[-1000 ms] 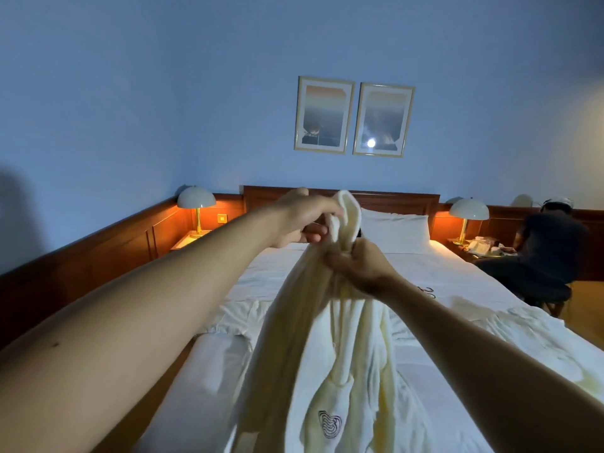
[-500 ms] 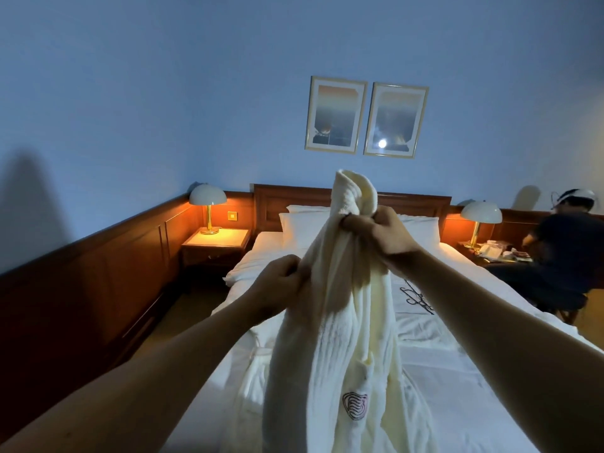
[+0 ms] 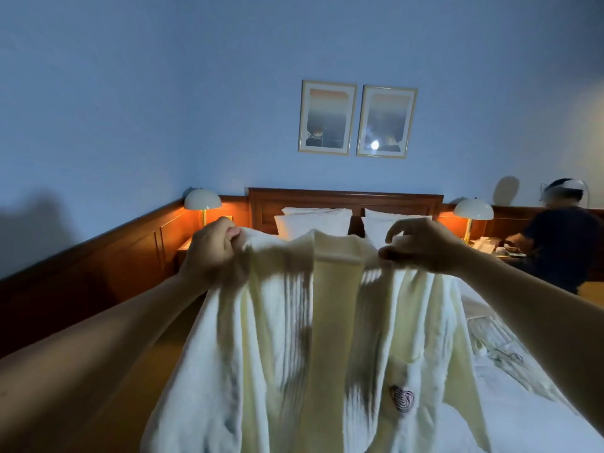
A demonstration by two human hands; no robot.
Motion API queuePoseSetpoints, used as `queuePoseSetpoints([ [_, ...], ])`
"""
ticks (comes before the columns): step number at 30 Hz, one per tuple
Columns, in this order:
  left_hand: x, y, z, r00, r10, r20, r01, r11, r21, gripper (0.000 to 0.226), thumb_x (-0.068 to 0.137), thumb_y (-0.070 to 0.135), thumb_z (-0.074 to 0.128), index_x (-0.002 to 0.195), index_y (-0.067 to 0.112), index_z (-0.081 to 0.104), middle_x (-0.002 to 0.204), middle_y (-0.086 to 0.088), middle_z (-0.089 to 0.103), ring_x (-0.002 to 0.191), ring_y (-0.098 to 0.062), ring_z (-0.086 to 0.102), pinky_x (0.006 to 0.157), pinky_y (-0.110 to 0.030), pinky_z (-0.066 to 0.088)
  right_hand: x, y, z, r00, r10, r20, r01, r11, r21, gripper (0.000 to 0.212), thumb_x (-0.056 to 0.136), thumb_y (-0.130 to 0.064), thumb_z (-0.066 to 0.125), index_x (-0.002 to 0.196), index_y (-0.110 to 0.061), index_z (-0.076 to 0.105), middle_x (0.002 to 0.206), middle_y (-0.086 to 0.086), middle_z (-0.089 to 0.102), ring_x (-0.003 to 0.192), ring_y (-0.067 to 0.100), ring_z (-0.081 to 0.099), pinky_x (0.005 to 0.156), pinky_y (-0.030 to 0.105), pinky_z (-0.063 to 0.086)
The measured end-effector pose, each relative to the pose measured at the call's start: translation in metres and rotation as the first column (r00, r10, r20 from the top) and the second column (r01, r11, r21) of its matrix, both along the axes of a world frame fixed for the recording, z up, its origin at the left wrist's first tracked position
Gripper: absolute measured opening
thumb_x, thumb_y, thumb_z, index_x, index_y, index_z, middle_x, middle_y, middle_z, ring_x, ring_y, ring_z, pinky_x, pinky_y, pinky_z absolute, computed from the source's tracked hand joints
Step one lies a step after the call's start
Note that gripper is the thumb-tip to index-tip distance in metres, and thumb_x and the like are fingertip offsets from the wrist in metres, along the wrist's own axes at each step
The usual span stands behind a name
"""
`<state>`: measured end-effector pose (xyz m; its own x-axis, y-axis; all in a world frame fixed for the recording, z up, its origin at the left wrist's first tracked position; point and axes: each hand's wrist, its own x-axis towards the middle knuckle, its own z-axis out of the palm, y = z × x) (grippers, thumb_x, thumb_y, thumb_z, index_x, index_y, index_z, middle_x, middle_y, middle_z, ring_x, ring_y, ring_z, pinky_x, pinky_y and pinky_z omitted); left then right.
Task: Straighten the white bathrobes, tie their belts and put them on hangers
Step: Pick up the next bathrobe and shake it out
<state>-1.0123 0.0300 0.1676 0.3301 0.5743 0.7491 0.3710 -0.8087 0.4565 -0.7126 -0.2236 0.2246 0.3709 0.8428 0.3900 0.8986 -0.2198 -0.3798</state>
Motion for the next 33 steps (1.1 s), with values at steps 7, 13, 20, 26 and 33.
queuePoseSetpoints([
  [7, -0.014, -0.023, -0.014, 0.94, -0.152, -0.307, 0.185, 0.979, 0.084, 0.038, 0.101, 0.057, 0.041, 0.107, 0.022, 0.055, 0.096, 0.009, 0.06, 0.084, -0.014, 0.056, 0.07, -0.027, 0.038, 0.009, -0.008, -0.013, 0.997, 0.049, 0.063, -0.045, 0.997, -0.066, 0.041, 0.066, -0.067, 0.076, 0.084, -0.031, 0.072, 0.079, -0.009, 0.066, 0.076, 0.015, 0.063, 0.06, 0.028, 0.044],
  [13, -0.021, -0.016, -0.018, 0.78, -0.205, -0.592, 0.506, 0.763, 0.403, 0.046, 0.091, 0.06, 0.057, 0.113, 0.019, 0.058, 0.097, 0.002, 0.052, 0.071, -0.015, 0.052, 0.057, -0.028, 0.048, 0.022, -0.013, -0.015, 0.995, -0.054, 0.081, 0.053, 0.998, 0.016, 0.033, 0.079, -0.061, 0.074, 0.073, -0.028, 0.07, 0.075, -0.004, 0.068, 0.073, 0.017, 0.064, 0.065, 0.043, 0.056],
  [20, -0.007, -0.007, -0.034, 0.896, -0.187, -0.403, 0.34, 0.872, 0.351, 0.021, 0.096, 0.021, 0.048, 0.108, 0.012, 0.064, 0.094, -0.003, 0.06, 0.083, -0.016, 0.056, 0.065, -0.031, 0.051, 0.023, -0.015, -0.024, 0.986, 0.083, 0.145, -0.052, 0.976, -0.209, 0.048, 0.07, -0.068, 0.077, 0.095, -0.027, 0.071, 0.089, -0.013, 0.067, 0.082, 0.005, 0.063, 0.071, 0.03, 0.053],
  [26, 0.014, -0.034, -0.064, 0.981, -0.17, -0.092, 0.155, 0.976, -0.151, 0.004, 0.1, 0.014, 0.052, 0.098, 0.017, 0.051, 0.083, 0.002, 0.057, 0.072, -0.014, 0.058, 0.059, -0.025, 0.042, 0.022, -0.004, -0.04, 0.996, 0.077, 0.047, -0.069, 0.986, -0.151, 0.009, 0.094, -0.015, 0.063, 0.096, -0.022, 0.067, 0.088, 0.0, 0.067, 0.079, 0.016, 0.06, 0.06, 0.026, 0.041],
  [33, -0.003, -0.026, -0.047, 0.803, -0.092, -0.589, 0.399, 0.817, 0.416, 0.045, 0.094, 0.049, 0.059, 0.124, 0.016, 0.051, 0.109, -0.005, 0.056, 0.073, -0.007, 0.054, 0.055, -0.015, 0.044, 0.035, -0.019, -0.026, 1.0, -0.016, 0.013, 0.016, 1.0, 0.001, 0.017, 0.093, -0.034, 0.073, 0.098, -0.025, 0.06, 0.09, 0.001, 0.062, 0.077, 0.017, 0.059, 0.059, 0.03, 0.044],
])
